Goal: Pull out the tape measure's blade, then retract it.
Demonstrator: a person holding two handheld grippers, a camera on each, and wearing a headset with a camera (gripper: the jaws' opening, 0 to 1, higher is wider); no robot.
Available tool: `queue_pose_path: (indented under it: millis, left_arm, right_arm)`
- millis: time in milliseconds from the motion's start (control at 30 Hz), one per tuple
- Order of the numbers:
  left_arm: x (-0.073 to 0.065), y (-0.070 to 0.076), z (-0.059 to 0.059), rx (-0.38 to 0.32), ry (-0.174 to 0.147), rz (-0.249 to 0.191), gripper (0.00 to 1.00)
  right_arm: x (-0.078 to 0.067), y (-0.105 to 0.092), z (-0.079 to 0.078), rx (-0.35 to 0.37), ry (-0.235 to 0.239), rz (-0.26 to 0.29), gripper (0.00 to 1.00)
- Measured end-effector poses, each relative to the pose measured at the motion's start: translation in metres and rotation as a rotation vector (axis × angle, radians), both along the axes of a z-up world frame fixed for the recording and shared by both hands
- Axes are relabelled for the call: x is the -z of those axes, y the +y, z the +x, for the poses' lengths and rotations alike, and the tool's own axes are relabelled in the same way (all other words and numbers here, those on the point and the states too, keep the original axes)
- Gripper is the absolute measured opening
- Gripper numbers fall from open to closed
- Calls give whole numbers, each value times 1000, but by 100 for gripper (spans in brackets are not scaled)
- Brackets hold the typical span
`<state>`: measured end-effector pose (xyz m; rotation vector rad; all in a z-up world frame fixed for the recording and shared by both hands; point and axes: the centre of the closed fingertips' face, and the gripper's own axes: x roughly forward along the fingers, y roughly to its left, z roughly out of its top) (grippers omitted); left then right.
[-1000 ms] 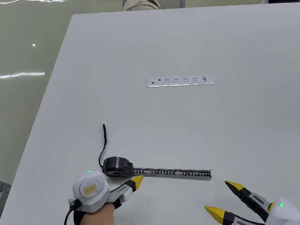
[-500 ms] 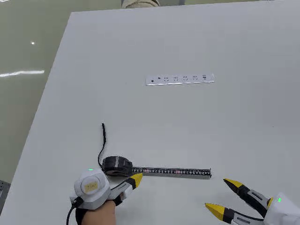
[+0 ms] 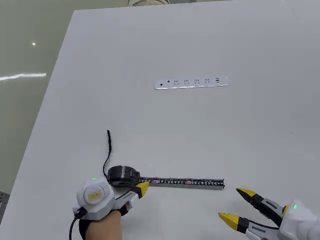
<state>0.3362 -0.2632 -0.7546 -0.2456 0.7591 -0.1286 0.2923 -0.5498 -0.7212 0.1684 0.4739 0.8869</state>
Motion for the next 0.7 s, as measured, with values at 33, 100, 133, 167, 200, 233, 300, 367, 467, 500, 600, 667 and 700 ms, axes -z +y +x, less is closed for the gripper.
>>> queue_pose_path:
  millis: [33, 100, 133, 167, 200, 233, 300, 367, 467, 500, 600, 667, 700]
  left_arm:
    - [0, 0, 0, 0, -2, 1, 84]
    - [0, 2, 1, -7, -4, -2, 84]
    - [0, 3, 2, -9, -2, -2, 83]
    - [0, 3, 2, -12, -4, -2, 83]
    - [0, 3, 3, -13, -6, -3, 83]
    - [-1, 3, 3, -13, -6, -2, 83]
    - [-1, 3, 4, -13, -6, -2, 82]
    - [-1, 2, 5, -13, -6, -4, 82]
    - [0, 0, 7, -12, -4, -6, 82]
    - [1, 0, 8, -12, -1, -6, 82]
    - [1, -2, 9, -10, 1, -11, 82]
    - [0, -3, 11, -6, -1, -9, 81]
    - [0, -3, 11, -6, -1, -10, 81]
  right_arm:
    - [1, 0, 0, 2, 1, 2, 60]
    - [1, 0, 1, 7, 2, 6, 60]
    - [1, 1, 1, 6, 0, 8, 60]
    - [1, 2, 1, 5, 1, 10, 60]
    - [2, 2, 0, 4, 3, 10, 60]
    - [4, 2, 0, 3, 4, 9, 60]
    - [3, 3, 1, 4, 4, 13, 60]
    - [3, 3, 1, 3, 6, 13, 60]
    - [3, 3, 2, 5, 8, 14, 59]
    - [3, 3, 2, 6, 8, 15, 59]
    - [4, 2, 1, 8, 12, 15, 59]
    - [4, 2, 2, 8, 12, 17, 59]
    - [4, 2, 2, 9, 13, 16, 58]
